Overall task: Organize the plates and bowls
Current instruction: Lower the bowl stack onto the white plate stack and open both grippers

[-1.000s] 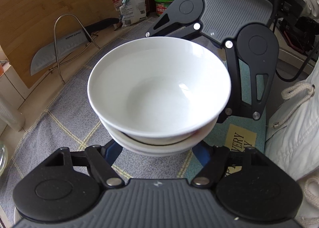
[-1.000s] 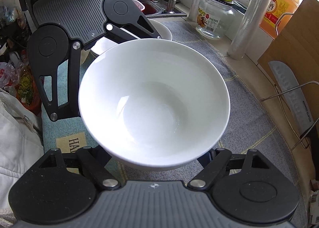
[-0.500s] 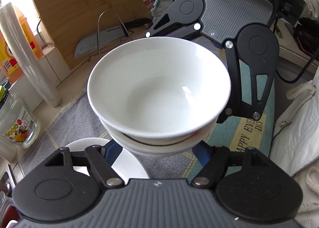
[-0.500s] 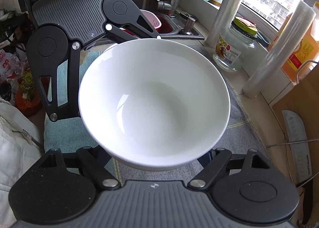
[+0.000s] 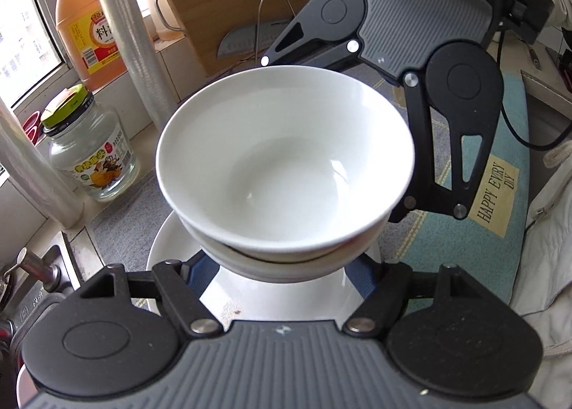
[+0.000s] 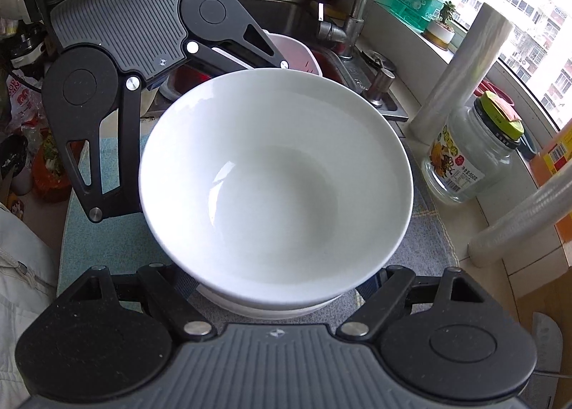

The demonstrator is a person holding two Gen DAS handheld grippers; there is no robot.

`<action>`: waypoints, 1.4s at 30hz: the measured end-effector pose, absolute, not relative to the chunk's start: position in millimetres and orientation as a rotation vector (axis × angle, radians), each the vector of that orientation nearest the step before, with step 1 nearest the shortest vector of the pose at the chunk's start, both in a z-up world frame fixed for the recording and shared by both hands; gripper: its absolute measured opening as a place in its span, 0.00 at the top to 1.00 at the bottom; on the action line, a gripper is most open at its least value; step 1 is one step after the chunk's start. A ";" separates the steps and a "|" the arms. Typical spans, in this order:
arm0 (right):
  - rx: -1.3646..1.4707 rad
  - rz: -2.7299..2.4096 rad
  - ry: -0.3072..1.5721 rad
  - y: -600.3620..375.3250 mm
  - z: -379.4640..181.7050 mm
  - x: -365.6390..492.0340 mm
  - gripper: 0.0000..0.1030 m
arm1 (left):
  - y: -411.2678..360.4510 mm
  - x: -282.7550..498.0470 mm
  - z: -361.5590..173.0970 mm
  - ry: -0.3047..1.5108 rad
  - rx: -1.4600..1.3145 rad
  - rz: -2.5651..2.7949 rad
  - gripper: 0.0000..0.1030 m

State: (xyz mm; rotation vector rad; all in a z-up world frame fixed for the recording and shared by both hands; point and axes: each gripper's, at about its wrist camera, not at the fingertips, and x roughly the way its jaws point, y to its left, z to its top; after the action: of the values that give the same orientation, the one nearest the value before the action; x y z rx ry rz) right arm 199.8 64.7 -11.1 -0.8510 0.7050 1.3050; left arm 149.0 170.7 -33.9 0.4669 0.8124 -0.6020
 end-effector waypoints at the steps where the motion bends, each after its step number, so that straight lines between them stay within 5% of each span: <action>1: -0.851 1.306 0.706 69.1 -13.0 201.1 0.15 | 174.0 150.3 -35.9 0.818 0.466 -0.601 0.27; 30: -0.854 1.316 0.804 101.7 -42.0 218.6 0.14 | 194.3 158.5 -54.5 0.851 0.426 -0.613 0.26; 34: -0.836 1.299 0.788 100.4 -41.0 217.3 0.00 | 196.3 155.4 -52.1 0.804 0.409 -0.599 0.15; 42: -0.816 1.234 0.797 95.0 -38.6 211.4 0.00 | 200.3 144.5 -51.7 0.776 0.381 -0.573 0.05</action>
State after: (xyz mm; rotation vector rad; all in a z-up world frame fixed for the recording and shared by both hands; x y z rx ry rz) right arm 211.4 95.0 -38.6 -0.8164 0.7974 1.2339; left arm 144.5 200.3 -51.7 0.3810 0.7763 -0.5730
